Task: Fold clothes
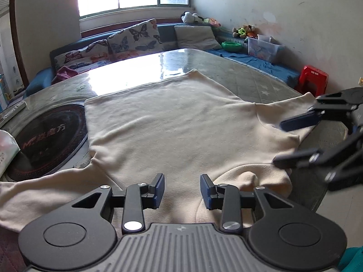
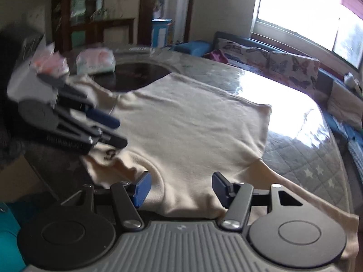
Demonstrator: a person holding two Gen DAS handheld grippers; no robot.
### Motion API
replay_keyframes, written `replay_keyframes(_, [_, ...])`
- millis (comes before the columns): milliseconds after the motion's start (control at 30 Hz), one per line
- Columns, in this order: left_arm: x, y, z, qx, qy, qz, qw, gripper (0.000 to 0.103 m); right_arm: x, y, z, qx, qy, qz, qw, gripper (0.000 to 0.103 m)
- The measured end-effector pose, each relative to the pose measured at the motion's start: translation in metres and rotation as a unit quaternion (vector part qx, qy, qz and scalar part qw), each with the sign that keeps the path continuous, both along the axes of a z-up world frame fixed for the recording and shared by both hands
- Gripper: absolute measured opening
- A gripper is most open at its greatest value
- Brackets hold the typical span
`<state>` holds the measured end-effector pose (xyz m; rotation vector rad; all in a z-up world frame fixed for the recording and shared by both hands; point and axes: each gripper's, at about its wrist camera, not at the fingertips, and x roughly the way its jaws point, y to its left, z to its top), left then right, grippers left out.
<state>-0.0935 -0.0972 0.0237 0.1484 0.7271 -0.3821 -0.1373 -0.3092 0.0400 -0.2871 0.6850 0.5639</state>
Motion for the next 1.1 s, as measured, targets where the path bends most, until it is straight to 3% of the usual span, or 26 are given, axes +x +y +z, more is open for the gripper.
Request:
replay_keyframes(200, [0.009,0.002,0.011,-0.012,-0.005,0.009,0.9999,0.038,-0.003,-0.056,0.006,0.048,0.010,-0.107,0.993,0.055])
replay_keyframes(400, [0.018,-0.013,0.021,-0.014,-0.018,-0.004,0.9997,0.041,0.002,-0.117,-0.005,0.070,0.019,-0.224,0.972,0.045])
replay_keyframes(633, [0.026,-0.034,0.021,-0.013,-0.015,-0.019,0.9996,0.041,0.010,-0.179,-0.021,0.052,0.015,-0.341,0.939,0.042])
replay_keyframes(833, [0.031,-0.044,0.021,-0.017,-0.007,-0.023,0.9996,0.044,0.022,-0.209,-0.025,0.063,0.011,-0.387,0.920,0.039])
replay_keyframes(1033, [0.033,-0.058,0.019,-0.015,-0.003,-0.032,0.9994,0.047,0.029,-0.216,-0.034,0.066,0.011,-0.405,0.912,0.026])
replay_keyframes(1100, [0.035,-0.063,0.017,-0.013,0.000,-0.036,0.9993,0.047,0.030,-0.218,-0.034,0.070,0.008,-0.410,0.909,0.014])
